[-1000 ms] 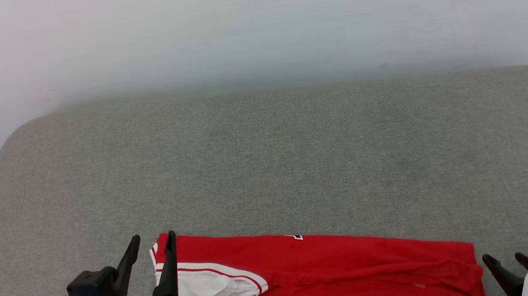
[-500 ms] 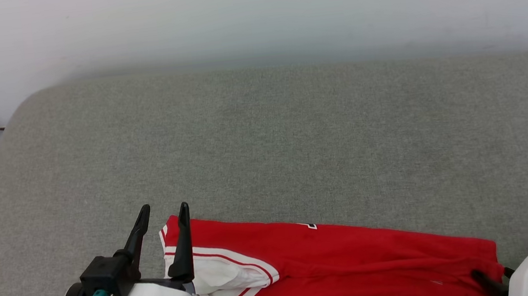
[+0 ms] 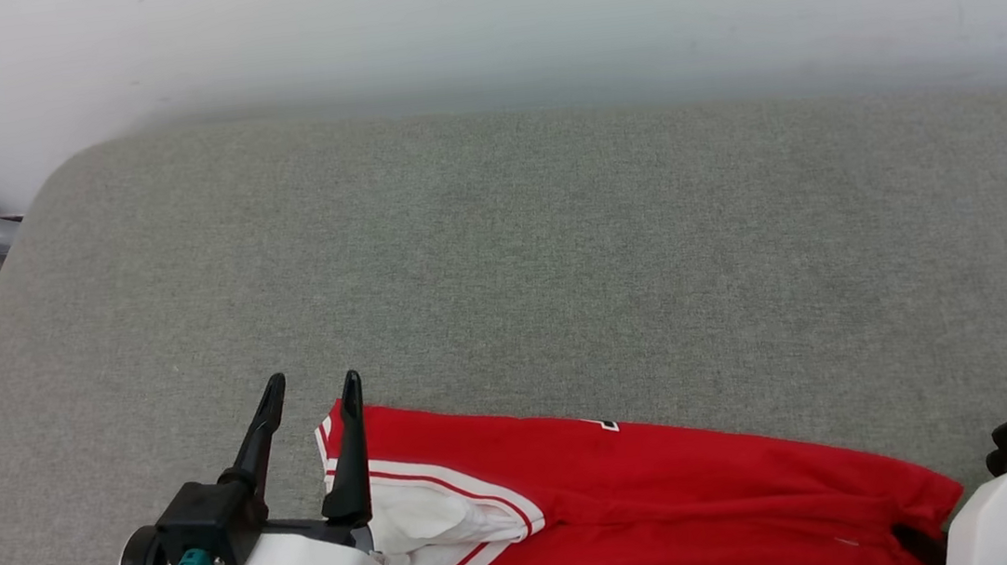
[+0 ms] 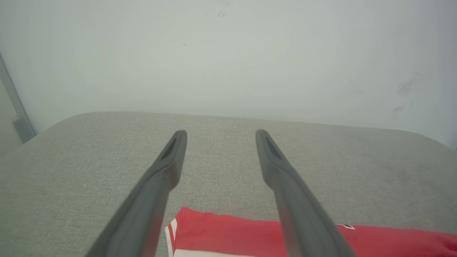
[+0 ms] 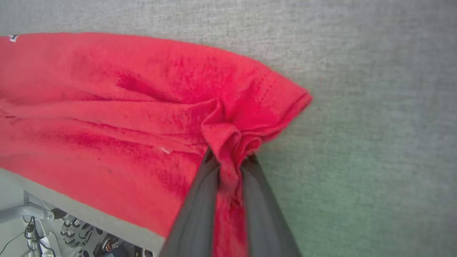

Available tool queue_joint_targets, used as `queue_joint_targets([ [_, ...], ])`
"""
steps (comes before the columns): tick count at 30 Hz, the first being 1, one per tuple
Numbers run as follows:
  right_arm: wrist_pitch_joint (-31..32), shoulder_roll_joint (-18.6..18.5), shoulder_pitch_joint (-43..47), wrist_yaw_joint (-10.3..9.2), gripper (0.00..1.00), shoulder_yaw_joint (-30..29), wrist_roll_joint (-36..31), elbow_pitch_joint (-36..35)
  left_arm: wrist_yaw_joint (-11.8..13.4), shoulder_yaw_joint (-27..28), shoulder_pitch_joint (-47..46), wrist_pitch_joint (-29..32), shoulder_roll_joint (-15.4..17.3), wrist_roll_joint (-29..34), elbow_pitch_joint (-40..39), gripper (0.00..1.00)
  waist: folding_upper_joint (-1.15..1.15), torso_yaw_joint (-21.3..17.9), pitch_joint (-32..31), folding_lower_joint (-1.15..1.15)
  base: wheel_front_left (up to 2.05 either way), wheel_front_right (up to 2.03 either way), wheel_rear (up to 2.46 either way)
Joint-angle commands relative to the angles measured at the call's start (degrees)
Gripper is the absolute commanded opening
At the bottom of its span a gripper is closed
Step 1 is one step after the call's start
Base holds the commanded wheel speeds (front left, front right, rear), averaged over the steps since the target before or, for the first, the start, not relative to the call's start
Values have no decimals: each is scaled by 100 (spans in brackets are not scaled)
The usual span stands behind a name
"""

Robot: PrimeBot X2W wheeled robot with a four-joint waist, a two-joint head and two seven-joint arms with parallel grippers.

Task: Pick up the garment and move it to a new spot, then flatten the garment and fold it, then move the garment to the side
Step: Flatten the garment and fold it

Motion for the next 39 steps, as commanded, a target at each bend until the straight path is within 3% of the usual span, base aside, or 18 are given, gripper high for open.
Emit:
queue_joint_targets([
  [1, 31, 58, 77, -3, 0, 100, 3, 139, -30, 32, 75, -25, -25, 34, 23, 100, 0, -25, -64, -1, 0, 0, 0],
  [12, -114, -380, -208, -4, 0, -34, 119, -185, -172, 176, 392, -20, -50, 216, 190, 100, 0, -195, -585, -1, 0, 0, 0],
  [24, 330, -643, -102, -4, 0, -1205, 49, -217, -90, 194, 522, -20, -20, 349, 251, 100, 0, -312, -696, -1, 0, 0, 0],
  [26, 480, -491, -129, -4, 0, -1287, 278, -270, -69, 186, 531, -20, -16, 376, 260, 100, 0, -317, -712, -1, 0, 0, 0],
  [32, 1256, 324, -297, -3, 0, -1401, 1891, -662, -66, 148, 495, -20, -10, 396, 311, 100, 0, -270, -749, -1, 0, 0, 0],
  [39, 1901, 779, -350, -3, 0, -1352, 3169, -817, -107, 151, 382, -20, 20, 374, 322, 100, 0, -101, -707, -1, 0, 0, 0],
])
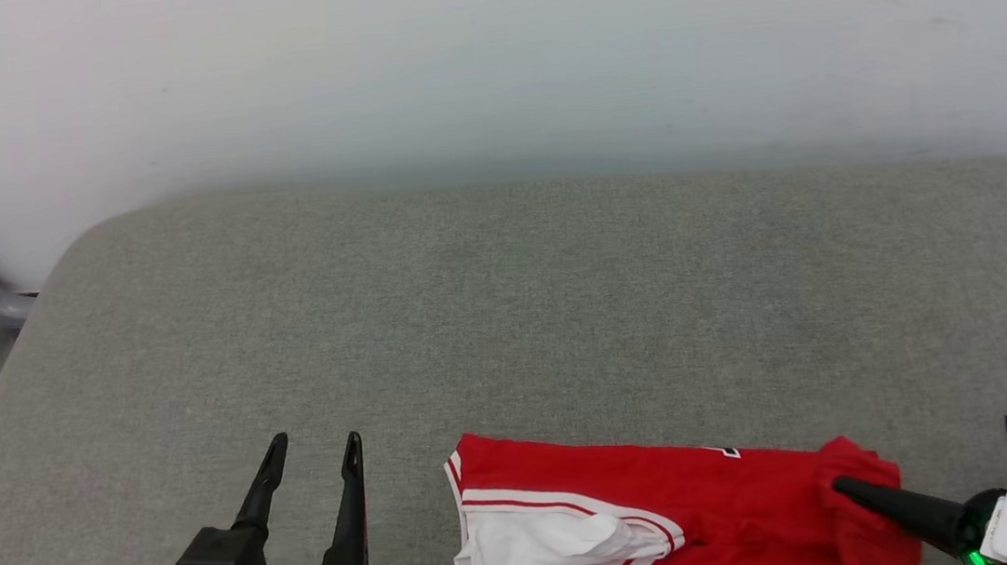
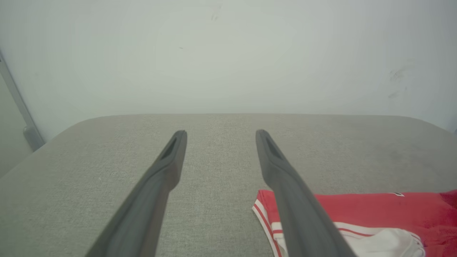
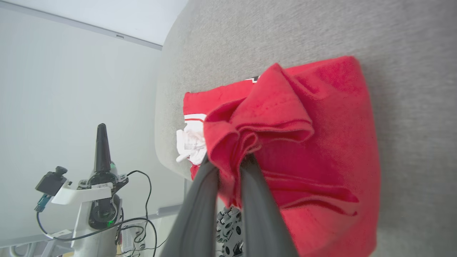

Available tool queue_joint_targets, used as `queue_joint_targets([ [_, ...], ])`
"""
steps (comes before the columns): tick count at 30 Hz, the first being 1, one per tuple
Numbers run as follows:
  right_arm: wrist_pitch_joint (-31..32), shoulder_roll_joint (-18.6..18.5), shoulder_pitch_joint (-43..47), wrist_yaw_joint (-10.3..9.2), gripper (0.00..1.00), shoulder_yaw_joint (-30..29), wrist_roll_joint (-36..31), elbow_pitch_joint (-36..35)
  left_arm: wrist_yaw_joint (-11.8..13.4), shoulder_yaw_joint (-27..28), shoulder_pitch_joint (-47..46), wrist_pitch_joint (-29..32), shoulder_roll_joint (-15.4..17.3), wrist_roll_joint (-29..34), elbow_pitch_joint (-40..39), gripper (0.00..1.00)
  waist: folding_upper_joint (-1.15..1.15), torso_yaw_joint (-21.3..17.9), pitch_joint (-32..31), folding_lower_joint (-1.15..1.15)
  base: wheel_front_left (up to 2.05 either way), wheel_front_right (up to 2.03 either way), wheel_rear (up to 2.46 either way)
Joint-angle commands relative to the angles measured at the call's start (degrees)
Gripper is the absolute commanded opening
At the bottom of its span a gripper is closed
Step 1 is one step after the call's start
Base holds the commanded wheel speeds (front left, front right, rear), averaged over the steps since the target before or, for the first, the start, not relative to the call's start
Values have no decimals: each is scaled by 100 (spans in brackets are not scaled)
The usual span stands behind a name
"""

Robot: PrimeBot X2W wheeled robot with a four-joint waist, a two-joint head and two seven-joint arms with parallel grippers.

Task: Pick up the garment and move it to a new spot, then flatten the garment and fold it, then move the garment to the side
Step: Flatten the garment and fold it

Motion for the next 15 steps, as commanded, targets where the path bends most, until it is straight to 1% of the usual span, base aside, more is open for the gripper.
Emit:
queue_joint_targets([
  [1, 78, 75, -101, -2, 0, 45, 261, 28, -17, 16, -71, -12, 31, -12, 0, 100, 0, 59, 21, 0, 0, 0, 0],
  [5, 63, 150, -221, -2, 0, 404, 895, 164, -45, -21, -155, -12, 8, -4, 3, 100, 0, 192, 103, 0, 0, 0, 0],
  [6, -76, 157, -311, -2, 0, 788, 1228, 271, -52, -37, -206, -12, -17, 1, -7, 100, 0, 260, 170, 0, 0, 0, 0],
  [8, -314, 142, -423, -2, 0, 1180, 1550, 359, -80, -55, -283, -12, -43, 15, -20, 100, 0, 332, 265, 0, 0, 0, 0],
  [12, -794, 141, -701, -2, 0, 2041, 1853, 455, -124, -85, -429, -12, -112, 57, -50, 100, 0, 461, 489, 0, 0, 0, 0],
  [15, -1140, 142, -907, -2, 0, 2606, 1853, 573, -143, -77, -531, -12, -182, 73, -59, 100, 0, 545, 660, 0, 0, 0, 0],
])
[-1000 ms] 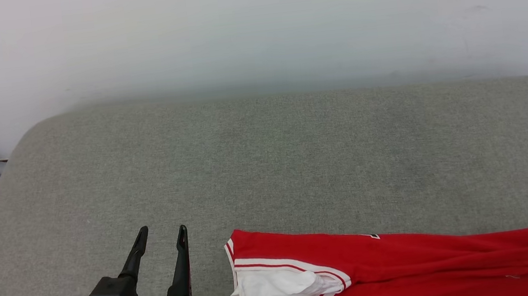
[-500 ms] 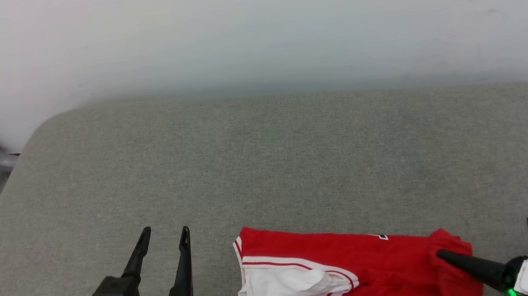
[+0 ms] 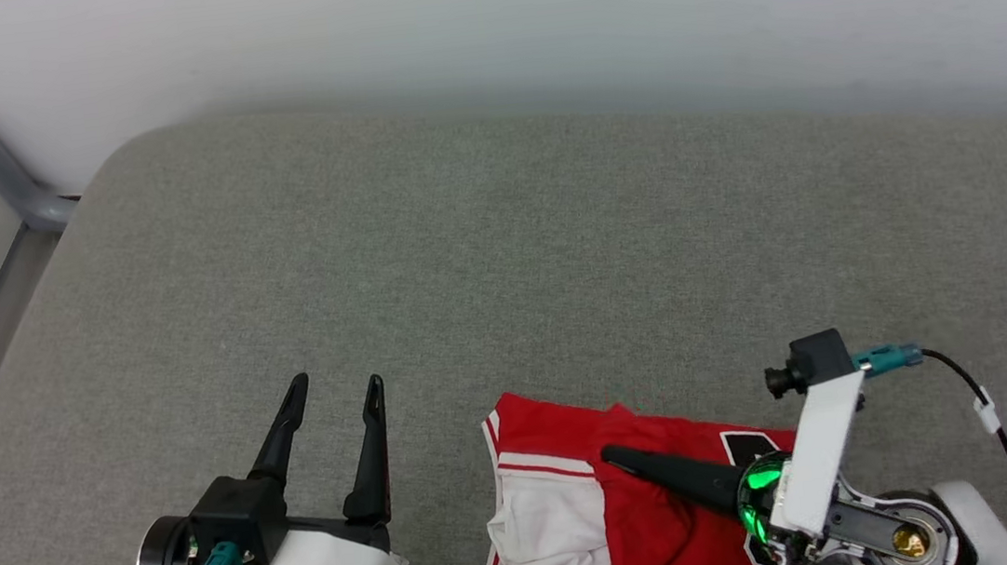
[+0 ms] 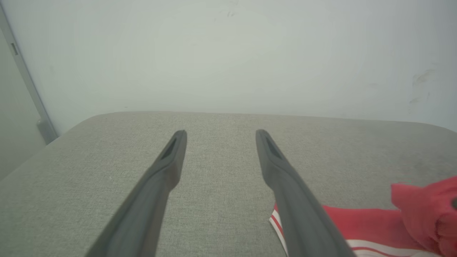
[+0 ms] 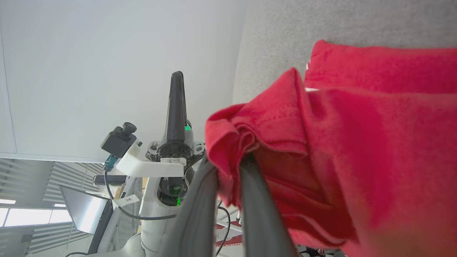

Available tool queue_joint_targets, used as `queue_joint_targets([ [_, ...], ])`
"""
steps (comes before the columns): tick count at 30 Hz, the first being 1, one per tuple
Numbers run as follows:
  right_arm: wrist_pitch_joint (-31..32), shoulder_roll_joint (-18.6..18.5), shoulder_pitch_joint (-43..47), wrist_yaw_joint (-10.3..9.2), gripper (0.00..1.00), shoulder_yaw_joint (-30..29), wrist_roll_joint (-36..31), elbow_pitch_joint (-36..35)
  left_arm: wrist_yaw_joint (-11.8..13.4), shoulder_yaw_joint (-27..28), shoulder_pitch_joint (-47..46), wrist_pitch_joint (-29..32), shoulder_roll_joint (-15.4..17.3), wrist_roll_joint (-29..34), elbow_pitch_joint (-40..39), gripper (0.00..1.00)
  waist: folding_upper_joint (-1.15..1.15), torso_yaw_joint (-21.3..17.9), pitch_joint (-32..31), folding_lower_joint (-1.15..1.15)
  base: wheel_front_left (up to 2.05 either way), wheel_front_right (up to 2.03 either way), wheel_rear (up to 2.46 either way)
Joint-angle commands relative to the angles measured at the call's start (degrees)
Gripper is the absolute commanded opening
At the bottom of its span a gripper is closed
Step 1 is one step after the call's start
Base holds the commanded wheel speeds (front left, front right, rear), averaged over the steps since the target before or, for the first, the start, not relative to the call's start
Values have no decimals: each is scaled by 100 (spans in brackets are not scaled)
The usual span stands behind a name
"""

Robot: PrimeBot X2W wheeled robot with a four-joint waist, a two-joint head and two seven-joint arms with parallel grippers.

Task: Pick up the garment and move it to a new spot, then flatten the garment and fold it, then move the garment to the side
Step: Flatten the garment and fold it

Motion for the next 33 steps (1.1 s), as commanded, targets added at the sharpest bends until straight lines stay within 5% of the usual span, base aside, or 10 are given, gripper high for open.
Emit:
queue_joint_targets([
  [1, -178, 9, -138, -2, 0, 189, -18, 73, -19, 3, -112, -12, -57, 34, -13, 100, 0, 117, 170, 0, 0, 0, 0],
  [8, -811, 9, -445, -2, 0, 960, -673, 558, -115, 62, -274, -12, -244, 113, 21, 100, 0, 251, 508, 0, 0, 0, 0],
  [10, -918, 7, -465, -2, 25, 1120, -757, 668, -132, 92, -296, -12, -283, 125, 46, 100, 0, 262, 544, 0, 0, 0, 0],
  [11, -982, -5, -498, -1, 45, 1199, -797, 689, -149, 113, -307, -12, -302, 140, 56, 100, 0, 258, 561, 0, 0, 0, 0],
  [12, -1032, -18, -527, -1, 92, 1258, -788, 696, -160, 124, -315, -12, -328, 159, 69, 100, 0, 256, 570, 0, 0, 0, 0],
  [13, -1090, -23, -548, -1, 100, 1313, -761, 674, -172, 135, -323, -12, -347, 170, 78, 100, 0, 252, 573, 0, 0, 0, 0],
  [24, -1994, -690, -746, -1, 100, 1936, -1225, 20, -312, 301, -240, -12, -418, 317, 199, 100, 0, 48, 329, 0, 0, 0, 0],
  [33, -3515, -1270, -454, -1, 100, 1074, -2980, 183, -262, 422, -48, -12, -372, 413, 267, 100, 0, -294, 15, 0, 0, 0, 0],
])
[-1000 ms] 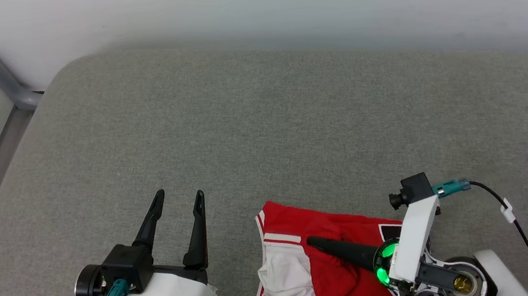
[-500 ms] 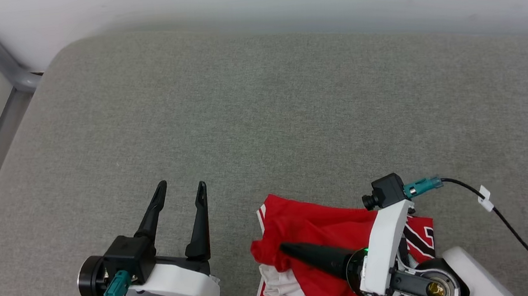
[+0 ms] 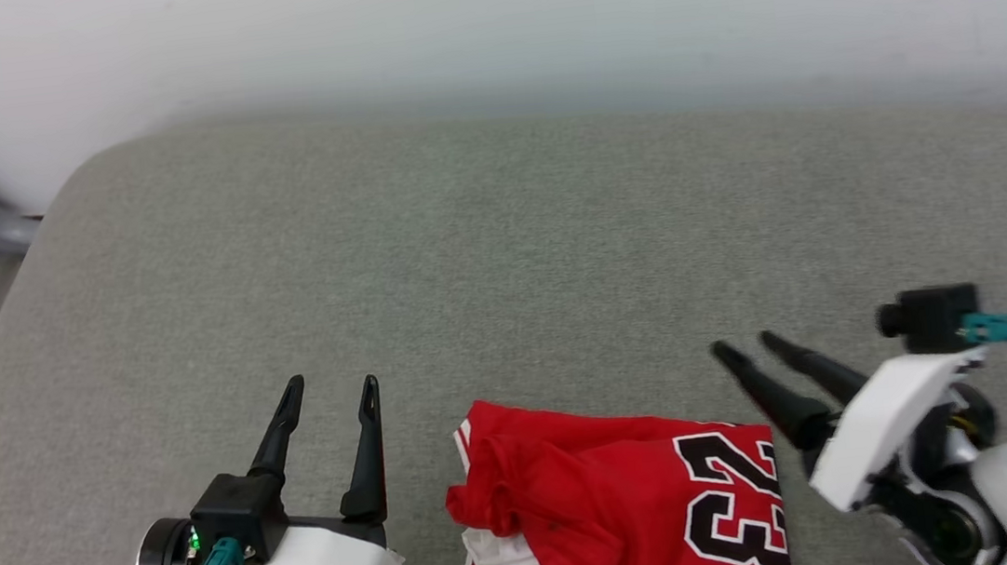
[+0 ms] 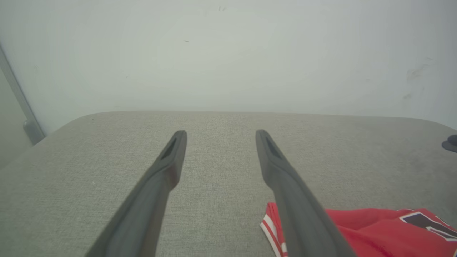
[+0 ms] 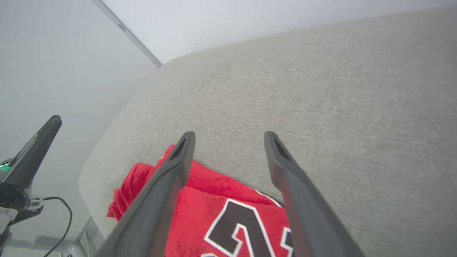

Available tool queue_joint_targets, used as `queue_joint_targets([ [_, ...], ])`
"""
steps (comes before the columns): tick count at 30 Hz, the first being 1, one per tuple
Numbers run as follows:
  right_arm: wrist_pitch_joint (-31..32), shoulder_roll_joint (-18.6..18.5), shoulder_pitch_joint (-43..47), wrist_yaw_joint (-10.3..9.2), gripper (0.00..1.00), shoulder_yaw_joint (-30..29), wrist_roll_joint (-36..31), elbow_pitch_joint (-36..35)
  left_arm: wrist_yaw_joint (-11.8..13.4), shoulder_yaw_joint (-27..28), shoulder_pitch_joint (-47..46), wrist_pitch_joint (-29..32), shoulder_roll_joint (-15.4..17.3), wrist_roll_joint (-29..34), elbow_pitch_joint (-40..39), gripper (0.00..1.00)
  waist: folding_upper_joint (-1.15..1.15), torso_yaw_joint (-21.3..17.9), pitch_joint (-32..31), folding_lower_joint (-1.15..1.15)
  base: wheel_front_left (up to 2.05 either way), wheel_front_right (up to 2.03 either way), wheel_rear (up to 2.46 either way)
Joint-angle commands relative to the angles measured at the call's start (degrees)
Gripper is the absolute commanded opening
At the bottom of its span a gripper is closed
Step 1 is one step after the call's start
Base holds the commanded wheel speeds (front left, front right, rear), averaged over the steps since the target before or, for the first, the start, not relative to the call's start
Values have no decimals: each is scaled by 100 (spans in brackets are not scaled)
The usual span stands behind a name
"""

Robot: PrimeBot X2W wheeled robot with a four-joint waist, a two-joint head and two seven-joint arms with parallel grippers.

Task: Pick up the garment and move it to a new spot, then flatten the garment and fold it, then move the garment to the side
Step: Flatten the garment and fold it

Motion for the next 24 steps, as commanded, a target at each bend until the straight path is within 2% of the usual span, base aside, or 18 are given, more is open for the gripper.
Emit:
queue_joint_targets([
  [1, -186, -57, 175, 0, 100, -289, -358, 46, 17, 38, 72, -12, 31, 21, 8, 100, 0, -149, -111, 0, 0, 0, 0],
  [6, -651, 6, 554, 0, 100, -1300, -1509, -23, 67, 104, 162, -12, 79, 34, 53, 100, 0, -367, -256, 0, 0, 0, 0],
  [12, -1144, 415, 1071, -1, 100, -2210, -2846, -533, 145, 159, 330, -12, 144, 24, 96, 100, 0, -581, -489, 0, 0, 0, 0],
  [18, -1387, 779, 1569, -1, 100, -2433, -3605, -1077, 202, 186, 513, -12, 196, 9, 86, 100, 0, -721, -646, 0, 0, 0, 0],
  [24, -1389, 995, 2007, -1, 100, -2400, -3840, -1438, 265, 189, 625, -12, 212, -12, 107, 100, 0, -741, -733, 0, 0, 0, 0],
])
